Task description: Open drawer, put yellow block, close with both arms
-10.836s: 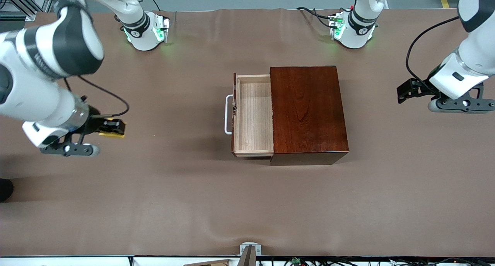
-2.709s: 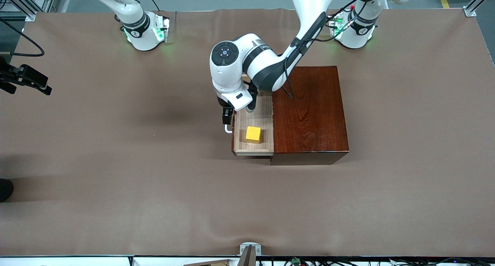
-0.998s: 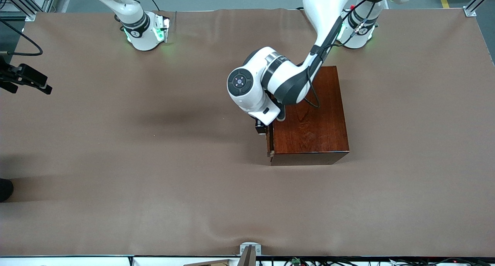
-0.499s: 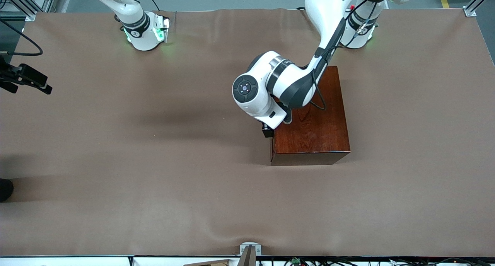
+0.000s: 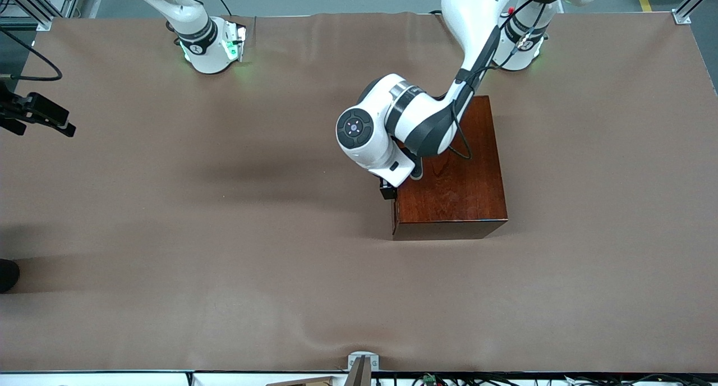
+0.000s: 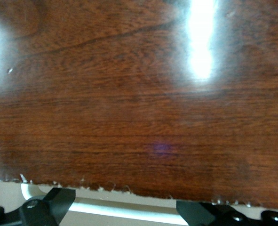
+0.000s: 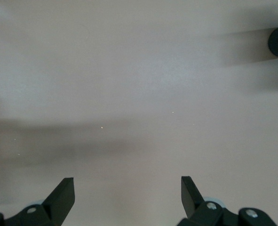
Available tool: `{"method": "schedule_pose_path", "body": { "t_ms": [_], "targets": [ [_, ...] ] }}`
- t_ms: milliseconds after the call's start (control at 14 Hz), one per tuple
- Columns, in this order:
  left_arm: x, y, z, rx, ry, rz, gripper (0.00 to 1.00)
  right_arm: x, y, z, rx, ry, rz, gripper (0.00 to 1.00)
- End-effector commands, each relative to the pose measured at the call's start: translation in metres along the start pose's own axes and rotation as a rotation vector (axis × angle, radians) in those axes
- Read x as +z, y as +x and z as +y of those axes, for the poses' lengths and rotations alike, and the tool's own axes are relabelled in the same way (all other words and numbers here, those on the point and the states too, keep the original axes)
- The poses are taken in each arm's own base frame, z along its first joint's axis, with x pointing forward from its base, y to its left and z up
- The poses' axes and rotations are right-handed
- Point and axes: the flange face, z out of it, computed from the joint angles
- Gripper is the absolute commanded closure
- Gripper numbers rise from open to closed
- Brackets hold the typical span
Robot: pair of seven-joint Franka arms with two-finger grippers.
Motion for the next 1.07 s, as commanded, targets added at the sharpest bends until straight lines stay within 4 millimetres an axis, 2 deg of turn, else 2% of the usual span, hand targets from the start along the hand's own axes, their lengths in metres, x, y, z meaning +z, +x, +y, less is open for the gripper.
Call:
{"method": "schedule_pose_path", "body": {
  "t_ms": [0,214,356,428,499,570,784,927,998],
  "targets": [
    [-0.04,0.02,0.006,-0.01,-0.076,-0.006,0.0,-0.005,-0.003,0.002,-0.005,0.005,0.003,0.0],
    [-0.091,0.038,0.004,-0.021,-0.139,-0.078,0.0,-0.005,-0.003,0.003,-0.002,0.003,0.003,0.0],
    [-0.116,0.054,0.002,-0.025,-0.163,-0.107,0.0,-0.005,-0.003,0.003,-0.002,0.005,0.003,0.0],
    [-0.132,0.07,0.006,-0.027,-0.177,-0.124,0.0,-0.006,-0.003,0.003,-0.002,0.005,0.006,0.0],
    [-0.139,0.083,0.012,-0.009,-0.182,-0.132,0.0,-0.006,-0.003,0.003,-0.002,0.005,0.006,0.0],
    [-0.154,0.105,0.016,0.01,-0.189,-0.155,0.0,-0.006,-0.003,0.003,-0.002,0.005,0.006,0.0],
    [-0.163,0.179,0.047,0.046,-0.164,-0.183,0.0,-0.006,-0.003,0.003,-0.003,0.005,0.005,0.0],
    [-0.159,0.214,0.063,0.051,-0.153,-0.181,0.0,-0.006,-0.003,0.003,0.0,0.005,0.005,0.0],
    [-0.153,0.227,0.064,0.063,-0.14,-0.177,0.0,-0.006,-0.003,0.003,-0.002,0.005,0.005,0.0]
  ]
}}
